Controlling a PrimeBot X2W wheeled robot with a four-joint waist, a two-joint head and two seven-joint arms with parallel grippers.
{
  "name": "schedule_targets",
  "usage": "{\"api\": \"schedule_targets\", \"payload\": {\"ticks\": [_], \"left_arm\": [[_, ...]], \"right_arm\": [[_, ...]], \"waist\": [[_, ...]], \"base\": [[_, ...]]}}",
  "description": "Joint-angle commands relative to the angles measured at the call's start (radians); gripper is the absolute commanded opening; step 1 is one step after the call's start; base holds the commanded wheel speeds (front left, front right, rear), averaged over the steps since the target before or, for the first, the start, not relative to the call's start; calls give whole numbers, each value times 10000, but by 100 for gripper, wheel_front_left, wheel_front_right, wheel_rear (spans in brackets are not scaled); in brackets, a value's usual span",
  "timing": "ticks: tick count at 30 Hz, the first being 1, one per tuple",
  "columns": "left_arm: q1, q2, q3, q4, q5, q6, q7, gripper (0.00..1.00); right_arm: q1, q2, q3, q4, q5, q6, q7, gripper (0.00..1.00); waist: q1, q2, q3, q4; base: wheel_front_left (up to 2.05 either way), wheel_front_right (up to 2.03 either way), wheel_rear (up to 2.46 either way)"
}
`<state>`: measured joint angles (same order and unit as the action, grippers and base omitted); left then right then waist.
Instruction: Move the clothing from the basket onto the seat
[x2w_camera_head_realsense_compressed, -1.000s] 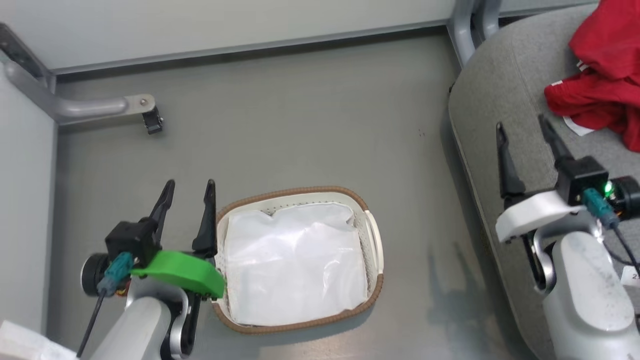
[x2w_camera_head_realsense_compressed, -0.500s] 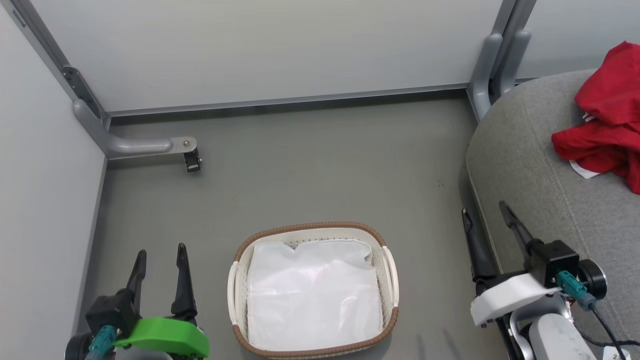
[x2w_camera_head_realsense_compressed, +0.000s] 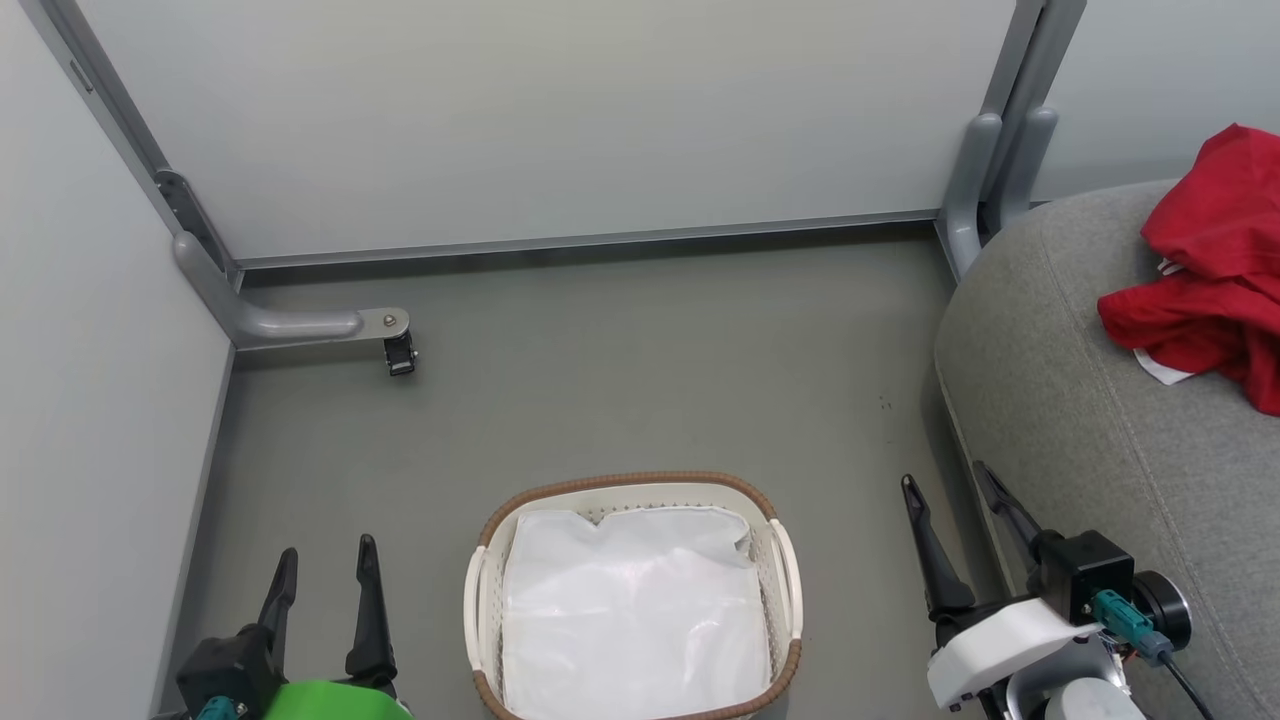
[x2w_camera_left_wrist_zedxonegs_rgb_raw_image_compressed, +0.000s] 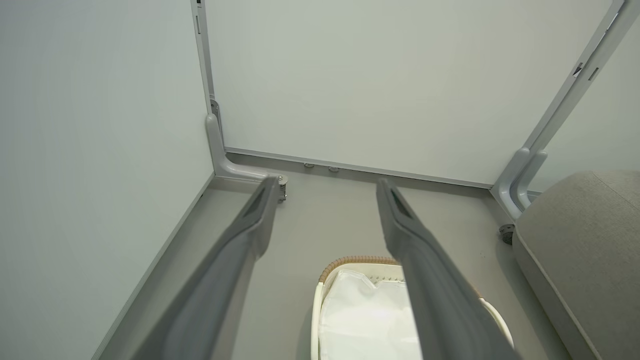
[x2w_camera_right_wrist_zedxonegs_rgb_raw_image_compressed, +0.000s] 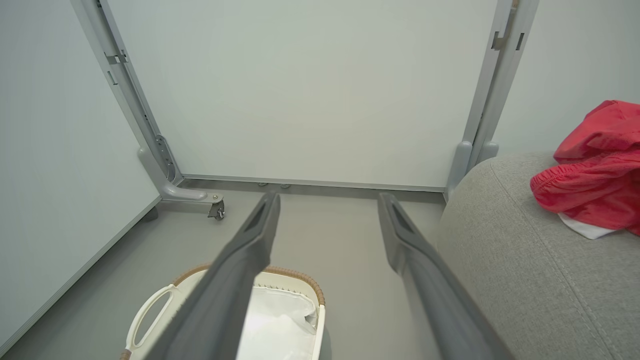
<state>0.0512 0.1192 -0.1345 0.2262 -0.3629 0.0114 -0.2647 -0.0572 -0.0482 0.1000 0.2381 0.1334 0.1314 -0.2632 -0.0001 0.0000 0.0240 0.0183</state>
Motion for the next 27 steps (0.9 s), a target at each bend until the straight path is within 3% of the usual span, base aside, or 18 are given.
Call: {"api": "schedule_targets", "payload": {"ticks": [1, 11, 26, 27], "left_arm": [[126, -30, 54, 28, 109, -108, 4, 100], [14, -254, 306, 349, 383, -545, 4, 100], [-160, -425, 482, 677, 560, -743, 6, 100], [-22, -422, 432, 681, 544, -700, 0, 0]], "right_arm": [[99, -42, -37, -1, 62, -14, -23, 100], [163, -42, -58, 32, 250, -14, -23, 100], [188, -41, -50, 38, 323, -14, -23, 100], [60, 0, -37, 9, 260, 0, 0, 0]], "waist": [[1, 0, -38, 31], [1, 0, -122, 79], [1, 0, -154, 78], [1, 0, -155, 78]], "base": [[0, 0, 0], [0, 0, 0], [0, 0, 0], [0, 0, 0]]}}
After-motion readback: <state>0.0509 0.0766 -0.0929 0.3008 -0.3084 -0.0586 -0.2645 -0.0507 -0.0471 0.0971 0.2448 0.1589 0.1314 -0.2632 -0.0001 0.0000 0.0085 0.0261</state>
